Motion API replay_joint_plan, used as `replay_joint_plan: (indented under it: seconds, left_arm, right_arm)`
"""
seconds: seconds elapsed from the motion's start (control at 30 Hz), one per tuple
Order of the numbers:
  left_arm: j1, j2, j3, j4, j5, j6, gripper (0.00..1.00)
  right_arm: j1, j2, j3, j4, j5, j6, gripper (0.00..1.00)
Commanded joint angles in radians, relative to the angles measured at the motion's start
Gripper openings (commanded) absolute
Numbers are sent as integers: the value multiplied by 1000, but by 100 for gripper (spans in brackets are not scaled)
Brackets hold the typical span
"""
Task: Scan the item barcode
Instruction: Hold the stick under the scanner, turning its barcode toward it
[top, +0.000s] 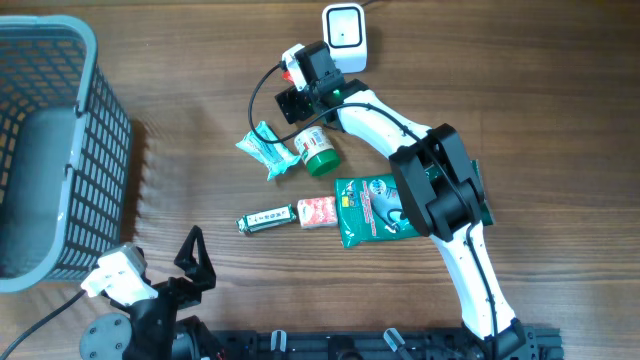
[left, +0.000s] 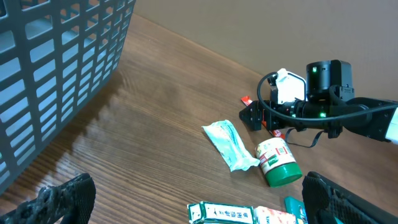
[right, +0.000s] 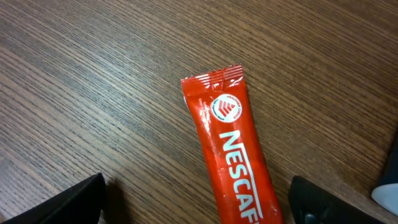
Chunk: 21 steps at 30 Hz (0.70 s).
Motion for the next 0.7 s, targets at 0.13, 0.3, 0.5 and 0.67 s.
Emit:
replay_joint_plan:
  seconds: [0.13,0.3,0.5,0.67]
  left_arm:
    - [-6,0,-3,3,1,-9,100]
    - [-6,0,-3,3,1,-9,100]
    - [-6,0,-3,2,1,-9,100]
    - [-6,0,-3,2,1,-9,100]
  right_arm:
    - [-35,154,-31,-100,28,-6,54]
    - [-41,169,-40,-163,31,-34,21]
    - [-42,109,-15,-226,32,-48,4]
    - [-58,-41,127,-320,31,-63,4]
